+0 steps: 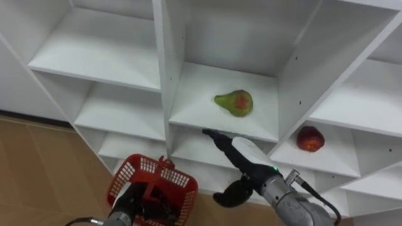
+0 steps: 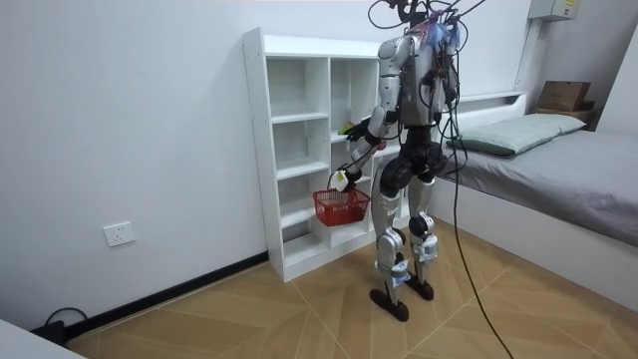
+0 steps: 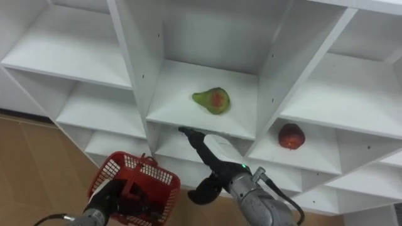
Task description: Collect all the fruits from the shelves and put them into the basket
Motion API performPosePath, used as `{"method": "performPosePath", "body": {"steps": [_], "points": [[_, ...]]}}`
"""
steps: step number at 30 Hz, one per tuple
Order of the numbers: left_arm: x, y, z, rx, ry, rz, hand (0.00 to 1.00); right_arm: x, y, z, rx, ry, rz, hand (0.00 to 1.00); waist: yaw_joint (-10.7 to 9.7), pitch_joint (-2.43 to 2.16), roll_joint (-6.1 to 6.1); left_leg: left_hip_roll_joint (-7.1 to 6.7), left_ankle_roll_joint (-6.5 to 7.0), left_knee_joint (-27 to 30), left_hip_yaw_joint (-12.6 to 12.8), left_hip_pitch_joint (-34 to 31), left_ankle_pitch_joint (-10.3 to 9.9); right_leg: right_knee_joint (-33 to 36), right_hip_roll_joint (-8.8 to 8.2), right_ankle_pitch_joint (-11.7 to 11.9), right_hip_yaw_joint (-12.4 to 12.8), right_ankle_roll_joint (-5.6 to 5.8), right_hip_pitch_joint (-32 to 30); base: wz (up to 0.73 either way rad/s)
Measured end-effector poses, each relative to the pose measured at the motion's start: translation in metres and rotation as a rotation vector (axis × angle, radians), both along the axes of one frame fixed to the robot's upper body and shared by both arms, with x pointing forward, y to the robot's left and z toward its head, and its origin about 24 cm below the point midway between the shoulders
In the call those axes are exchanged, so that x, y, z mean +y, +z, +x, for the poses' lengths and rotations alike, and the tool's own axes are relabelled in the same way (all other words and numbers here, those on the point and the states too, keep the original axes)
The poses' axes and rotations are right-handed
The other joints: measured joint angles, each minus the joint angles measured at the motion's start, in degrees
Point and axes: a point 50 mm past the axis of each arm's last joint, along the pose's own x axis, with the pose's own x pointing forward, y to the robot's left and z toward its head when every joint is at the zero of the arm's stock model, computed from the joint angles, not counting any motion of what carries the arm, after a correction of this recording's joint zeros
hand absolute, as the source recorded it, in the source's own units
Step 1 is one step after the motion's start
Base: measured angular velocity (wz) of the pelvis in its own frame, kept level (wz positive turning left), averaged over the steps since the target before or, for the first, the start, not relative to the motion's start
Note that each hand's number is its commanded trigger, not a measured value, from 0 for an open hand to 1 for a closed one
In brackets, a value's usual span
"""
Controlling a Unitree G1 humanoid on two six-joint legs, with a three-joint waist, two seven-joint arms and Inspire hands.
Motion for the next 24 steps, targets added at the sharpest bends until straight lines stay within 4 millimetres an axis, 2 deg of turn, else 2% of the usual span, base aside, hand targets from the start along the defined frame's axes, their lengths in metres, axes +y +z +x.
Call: {"method": "performPosePath", "body": {"steps": [4,9,24], "points": [[0.002,-0.001,-0.002,0.008,0.002,-0.003,1.0,0.0,0.01,0.002,-0.042,0.004,0.009,0.0,0.0,-0.05,-0.28,0.13,0.04,-0.1,0.0,0.4,0.0,-0.7,-0.13,0.2,0.1,0.25,0.7,0.0],[0.005,-0.002,-0.003,0.014,0.012,-0.008,1.0,0.001,0.036,0.006,-0.173,0.0,0.065,0.0,0.1,-0.12,-0.42,0.12,0.1,-0.7,0.0,1.4,-0.1,-0.6,-0.08,0.3,0.4,0.27,1.3,-0.02],[0.001,-0.002,-0.003,0.016,-0.025,0.013,1.0,-0.008,0.064,0.018,-0.329,-0.147,0.275,0.0,0.1,-0.11,-0.44,0.22,0.1,-1.1,0.6,2.9,-0.1,-0.7,-0.05,0.4,0.4,0.32,2.7,0.0]]}}
